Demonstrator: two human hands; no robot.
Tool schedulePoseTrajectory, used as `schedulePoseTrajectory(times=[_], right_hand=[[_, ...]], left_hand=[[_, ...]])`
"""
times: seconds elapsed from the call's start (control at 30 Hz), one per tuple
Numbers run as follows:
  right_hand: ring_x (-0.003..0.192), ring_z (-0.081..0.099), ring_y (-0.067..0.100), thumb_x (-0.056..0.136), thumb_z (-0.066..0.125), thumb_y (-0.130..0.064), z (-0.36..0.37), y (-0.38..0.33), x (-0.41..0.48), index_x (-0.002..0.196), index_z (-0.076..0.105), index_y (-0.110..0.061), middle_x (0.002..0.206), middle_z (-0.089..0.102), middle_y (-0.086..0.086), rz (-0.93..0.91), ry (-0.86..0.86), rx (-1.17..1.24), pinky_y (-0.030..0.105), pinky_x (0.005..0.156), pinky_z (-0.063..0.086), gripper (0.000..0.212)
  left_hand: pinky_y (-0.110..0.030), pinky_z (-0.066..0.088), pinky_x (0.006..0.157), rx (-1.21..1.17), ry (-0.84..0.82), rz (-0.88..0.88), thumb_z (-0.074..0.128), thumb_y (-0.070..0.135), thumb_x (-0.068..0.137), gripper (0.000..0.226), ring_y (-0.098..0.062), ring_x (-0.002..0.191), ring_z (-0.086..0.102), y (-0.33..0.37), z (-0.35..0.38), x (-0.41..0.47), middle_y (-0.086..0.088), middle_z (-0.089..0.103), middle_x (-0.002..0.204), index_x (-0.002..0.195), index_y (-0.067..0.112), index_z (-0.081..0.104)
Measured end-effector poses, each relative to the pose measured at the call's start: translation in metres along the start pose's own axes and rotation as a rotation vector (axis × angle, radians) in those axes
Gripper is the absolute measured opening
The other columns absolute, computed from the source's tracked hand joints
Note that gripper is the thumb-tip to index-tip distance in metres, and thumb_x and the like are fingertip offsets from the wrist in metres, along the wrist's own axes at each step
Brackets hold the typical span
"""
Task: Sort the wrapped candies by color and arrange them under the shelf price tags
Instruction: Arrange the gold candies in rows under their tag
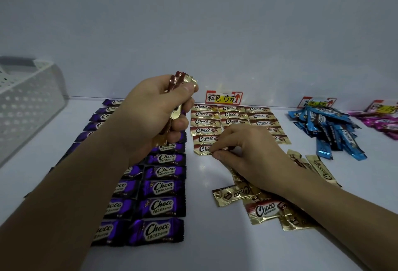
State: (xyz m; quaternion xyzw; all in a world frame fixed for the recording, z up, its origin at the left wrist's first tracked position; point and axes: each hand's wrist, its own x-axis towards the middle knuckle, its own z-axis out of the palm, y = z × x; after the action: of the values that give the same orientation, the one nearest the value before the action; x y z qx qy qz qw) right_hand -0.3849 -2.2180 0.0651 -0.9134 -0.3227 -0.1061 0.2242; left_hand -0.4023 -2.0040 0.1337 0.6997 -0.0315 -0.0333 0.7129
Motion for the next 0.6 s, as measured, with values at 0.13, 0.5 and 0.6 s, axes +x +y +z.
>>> schedulePoseTrajectory(times=[0.13,0.5,0.6], right_hand=[[0.087,0.062,0.003,0.090,0.073,-0.029,-0.005,-0.004,-0.001,0.102,0.078,-0.028,0.094,0.070,-0.017,0.043,0.105,0.062,0.022,0.074,0.051,0.013],[0.069,0.066,0.010,0.081,0.073,-0.008,-0.057,-0.019,0.003,0.093,0.076,-0.014,0.078,0.072,0.002,0.268,0.051,0.934,0.020,0.065,0.053,0.013],[0.074,0.066,0.014,0.088,0.067,-0.003,-0.075,0.001,0.001,0.090,0.078,-0.016,0.083,0.073,0.005,0.341,0.205,0.841,0.027,0.071,0.055,0.017]], left_hand=[[-0.021,0.036,0.037,0.170,-0.026,0.095,0.069,0.034,0.086,0.027,-0.010,0.043,0.047,-0.001,0.001,-0.004,-0.002,0.071,0.076,0.093,0.008,0.067],[-0.021,0.041,0.033,0.374,-0.193,0.120,0.078,0.036,0.063,0.024,-0.011,0.032,0.051,-0.001,0.017,-0.011,-0.004,0.068,0.054,0.078,0.020,0.070],[-0.022,0.045,0.039,0.540,-0.175,0.201,0.072,0.046,0.074,0.032,-0.009,0.037,0.053,-0.008,0.018,-0.008,0.002,0.075,0.072,0.087,0.017,0.068]])
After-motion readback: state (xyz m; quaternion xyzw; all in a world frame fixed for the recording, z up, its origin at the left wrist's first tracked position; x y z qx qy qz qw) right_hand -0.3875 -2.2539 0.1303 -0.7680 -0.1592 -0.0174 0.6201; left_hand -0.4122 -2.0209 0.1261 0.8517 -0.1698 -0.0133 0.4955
